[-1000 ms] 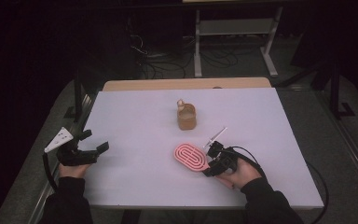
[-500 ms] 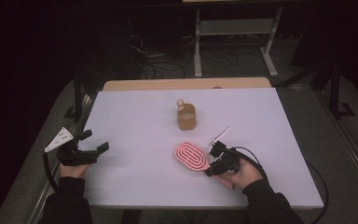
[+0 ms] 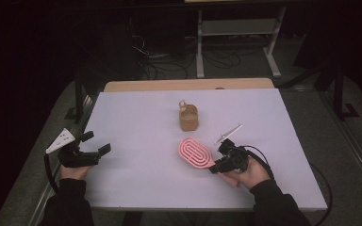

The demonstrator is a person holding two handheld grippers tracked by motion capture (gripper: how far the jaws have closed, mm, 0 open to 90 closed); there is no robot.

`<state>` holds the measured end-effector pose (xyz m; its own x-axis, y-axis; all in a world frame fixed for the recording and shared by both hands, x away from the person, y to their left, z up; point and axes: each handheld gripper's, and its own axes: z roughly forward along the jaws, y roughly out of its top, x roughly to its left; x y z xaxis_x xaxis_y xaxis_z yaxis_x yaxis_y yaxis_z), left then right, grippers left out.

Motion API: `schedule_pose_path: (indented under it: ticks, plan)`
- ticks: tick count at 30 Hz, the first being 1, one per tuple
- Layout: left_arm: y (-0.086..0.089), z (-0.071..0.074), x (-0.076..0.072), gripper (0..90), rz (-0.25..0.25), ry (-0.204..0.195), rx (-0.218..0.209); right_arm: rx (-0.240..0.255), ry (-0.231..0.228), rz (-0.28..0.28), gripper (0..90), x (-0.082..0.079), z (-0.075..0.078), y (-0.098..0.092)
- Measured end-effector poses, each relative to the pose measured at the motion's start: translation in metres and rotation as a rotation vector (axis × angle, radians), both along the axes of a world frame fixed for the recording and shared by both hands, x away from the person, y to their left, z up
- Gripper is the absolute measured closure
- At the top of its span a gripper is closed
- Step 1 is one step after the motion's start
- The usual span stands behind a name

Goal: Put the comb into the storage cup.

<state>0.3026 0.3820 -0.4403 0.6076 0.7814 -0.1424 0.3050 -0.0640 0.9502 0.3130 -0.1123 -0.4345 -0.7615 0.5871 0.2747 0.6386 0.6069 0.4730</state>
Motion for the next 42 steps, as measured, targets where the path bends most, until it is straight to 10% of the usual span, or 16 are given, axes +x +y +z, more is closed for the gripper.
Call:
schedule_pose_path:
  ticks: [27, 42]
  plan:
    - [-0.011, 0.001, 0.002, 0.9, -0.058, 0.018, 0.004, 0.06, -0.082, 0.009, 72.2, 0.009, 0.045, -0.007]
    - [-0.026, 0.005, 0.016, 1.0, -0.142, 0.108, -0.025, 0.074, -0.126, 0.053, 72.2, 0.016, 0.078, 0.008]
